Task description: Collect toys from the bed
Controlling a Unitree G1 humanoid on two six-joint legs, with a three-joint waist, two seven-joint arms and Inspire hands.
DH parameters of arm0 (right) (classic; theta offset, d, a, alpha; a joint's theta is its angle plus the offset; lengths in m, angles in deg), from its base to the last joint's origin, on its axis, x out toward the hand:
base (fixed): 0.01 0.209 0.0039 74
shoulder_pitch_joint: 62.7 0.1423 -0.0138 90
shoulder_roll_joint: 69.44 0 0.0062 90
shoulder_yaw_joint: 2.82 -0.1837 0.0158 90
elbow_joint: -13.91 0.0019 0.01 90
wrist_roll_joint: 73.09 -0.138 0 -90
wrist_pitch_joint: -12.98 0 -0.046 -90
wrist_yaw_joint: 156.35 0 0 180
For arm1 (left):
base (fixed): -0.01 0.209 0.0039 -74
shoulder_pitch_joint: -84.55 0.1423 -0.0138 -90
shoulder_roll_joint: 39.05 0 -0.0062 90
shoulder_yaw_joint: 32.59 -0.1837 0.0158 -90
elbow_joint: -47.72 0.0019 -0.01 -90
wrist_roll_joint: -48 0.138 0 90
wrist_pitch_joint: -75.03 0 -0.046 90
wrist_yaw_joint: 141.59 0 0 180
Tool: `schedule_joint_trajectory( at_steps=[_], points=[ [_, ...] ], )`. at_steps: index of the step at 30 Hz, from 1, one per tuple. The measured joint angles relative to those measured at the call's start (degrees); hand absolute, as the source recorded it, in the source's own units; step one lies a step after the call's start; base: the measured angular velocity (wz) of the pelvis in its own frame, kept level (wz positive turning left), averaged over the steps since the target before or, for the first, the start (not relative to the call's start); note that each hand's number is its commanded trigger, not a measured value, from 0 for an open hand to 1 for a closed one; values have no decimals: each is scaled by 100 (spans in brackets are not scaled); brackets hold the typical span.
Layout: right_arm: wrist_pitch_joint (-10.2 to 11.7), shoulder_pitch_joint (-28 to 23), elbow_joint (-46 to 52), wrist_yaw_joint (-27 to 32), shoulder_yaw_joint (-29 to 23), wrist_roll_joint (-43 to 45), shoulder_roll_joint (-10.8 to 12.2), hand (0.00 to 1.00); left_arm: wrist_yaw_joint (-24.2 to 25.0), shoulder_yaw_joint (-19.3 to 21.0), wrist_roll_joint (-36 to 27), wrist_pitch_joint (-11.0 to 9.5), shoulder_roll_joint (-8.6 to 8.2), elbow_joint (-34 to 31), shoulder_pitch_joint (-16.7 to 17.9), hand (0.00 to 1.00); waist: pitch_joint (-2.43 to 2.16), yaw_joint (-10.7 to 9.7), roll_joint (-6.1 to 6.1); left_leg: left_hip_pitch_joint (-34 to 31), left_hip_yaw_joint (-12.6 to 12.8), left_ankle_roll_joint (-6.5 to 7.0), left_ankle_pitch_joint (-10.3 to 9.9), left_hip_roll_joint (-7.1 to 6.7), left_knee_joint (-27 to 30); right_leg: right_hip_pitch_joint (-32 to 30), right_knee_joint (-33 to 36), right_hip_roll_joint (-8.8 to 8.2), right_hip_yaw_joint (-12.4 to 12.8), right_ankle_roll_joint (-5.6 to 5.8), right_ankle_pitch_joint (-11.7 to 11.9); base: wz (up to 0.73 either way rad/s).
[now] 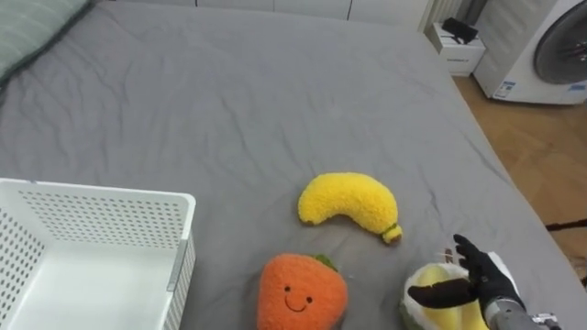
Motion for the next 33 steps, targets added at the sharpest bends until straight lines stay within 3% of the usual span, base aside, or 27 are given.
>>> schedule_joint_trajectory(
  at_steps=[3, 12, 19, 20, 21, 22, 23, 27, 29, 33],
  points=[
    [-1, -3, -265, -154, -1, 152, 0, 0, 38, -12, -8, 2, -1, -33, -25, 0, 21, 39, -59, -15, -58, -3, -32, 7, 48, 15, -2, -5, -82, 0, 0, 10],
    [64, 80, -969, -168, 17, 745, -26, 0, -16, -81, -6, 3, 35, -31, -6, 0, 23, 141, -56, 81, -91, -6, -41, 6, 48, 128, -12, 1, -89, 0, 0, 0],
    [79, 272, -1491, -60, 23, 1213, -23, 0, -21, -72, 51, 11, 14, 4, -91, 0, 22, 333, -46, 80, -95, -7, -43, 8, 60, 129, -9, 5, -89, -1, 1, 0],
    [77, 288, -1592, -10, 23, 1230, -24, 14, -21, -74, 50, 25, 12, 4, -104, 0, 23, 387, -43, 78, -96, -8, -44, 9, 61, 129, -10, 8, -87, -2, 1, 0],
    [78, 304, -1666, 40, 32, 1255, -23, 37, -21, -73, 50, 33, 13, 4, -112, 0, 21, 421, -40, 76, -104, -8, -43, 9, 61, 130, -11, 11, -87, -2, 2, 0],
    [79, 351, -1751, 89, 46, 1304, -22, 64, -20, -73, 50, 43, 11, 4, -111, 0, 19, 427, -28, 76, -105, -9, -43, 9, 61, 130, -11, 11, -87, -4, 2, 0],
    [77, 378, -1784, 105, 53, 1332, -23, 100, -21, -73, 50, 47, 11, 4, -111, 0, 18, 427, -23, 76, -105, -9, -43, 9, 61, 131, -11, 11, -88, -4, 2, 0],
    [66, 399, -1809, 318, 131, 1473, -47, 100, -17, -78, 62, 71, -4, 7, -132, 0, -16, 424, 51, 75, -120, -9, -43, 7, 61, 146, -12, 8, -121, -7, 5, 1],
    [56, 392, -1828, 410, 129, 1569, -71, 100, -17, -76, 106, 84, -6, 16, -172, 0, -10, 416, 75, 90, -172, -8, -43, 2, 62, 190, -18, -5, -231, -6, 5, 11],
    [23, 373, -1839, 574, 129, 1844, -58, 100, -19, -78, 188, 116, -16, 16, -169, 0, -4, 436, 116, 110, -169, -19, -37, 8, 60, 200, -22, 10, -197, -6, 5, 2]
  ],
)
